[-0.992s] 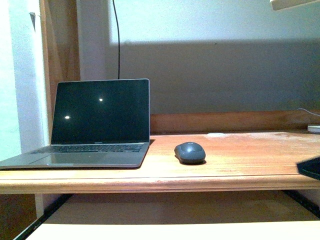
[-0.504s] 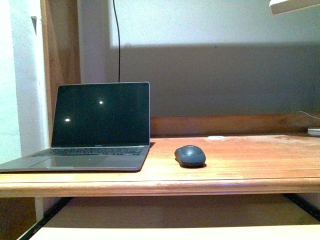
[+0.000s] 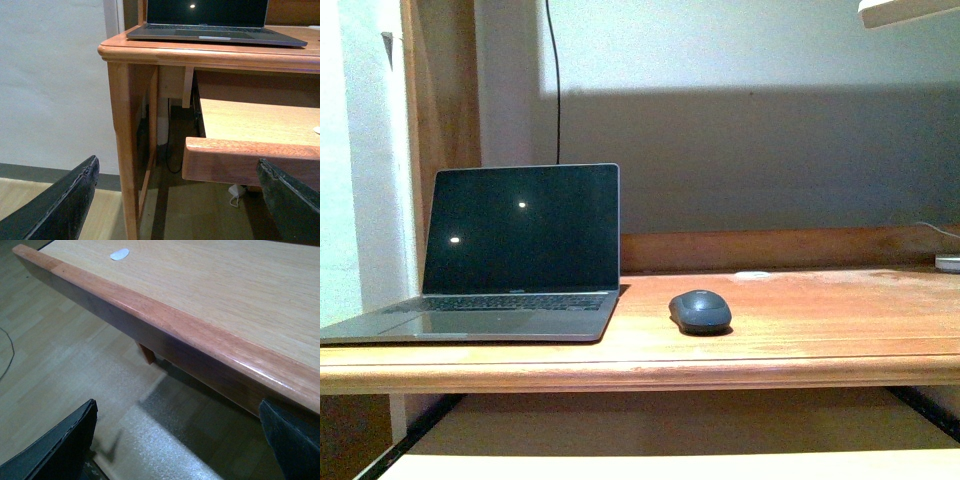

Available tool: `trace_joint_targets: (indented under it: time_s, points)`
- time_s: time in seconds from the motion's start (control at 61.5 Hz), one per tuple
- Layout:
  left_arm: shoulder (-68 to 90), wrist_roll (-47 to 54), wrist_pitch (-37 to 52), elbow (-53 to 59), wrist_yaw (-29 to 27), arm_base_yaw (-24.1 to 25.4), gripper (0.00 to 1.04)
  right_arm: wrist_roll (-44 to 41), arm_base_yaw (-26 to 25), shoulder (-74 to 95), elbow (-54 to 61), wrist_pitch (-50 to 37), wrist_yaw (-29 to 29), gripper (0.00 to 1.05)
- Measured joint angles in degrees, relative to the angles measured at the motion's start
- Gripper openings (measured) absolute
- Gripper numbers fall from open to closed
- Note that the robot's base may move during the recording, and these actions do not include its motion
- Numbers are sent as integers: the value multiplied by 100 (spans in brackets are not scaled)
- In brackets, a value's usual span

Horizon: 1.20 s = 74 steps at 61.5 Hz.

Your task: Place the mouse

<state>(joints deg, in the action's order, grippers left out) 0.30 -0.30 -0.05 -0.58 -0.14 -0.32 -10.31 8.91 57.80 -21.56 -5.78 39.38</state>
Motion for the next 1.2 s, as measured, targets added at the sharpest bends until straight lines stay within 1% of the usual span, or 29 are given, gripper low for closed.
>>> trace_joint_targets:
  time_s: [0.211,0.504,0.765,1.204]
  points:
    - [0,0,0,0,0,0,97,192,404,579,68,-739,-411,97]
    - [0,0,0,0,0,0,97,455,732,1502,-116,-1580,-909,97]
    - [0,0,0,0,0,0,97,702,1060,2540,-837,-2159,-1545,97]
    - [0,0,0,0,0,0,97,1110,1661,3884,-2221,-2468,-2356,97]
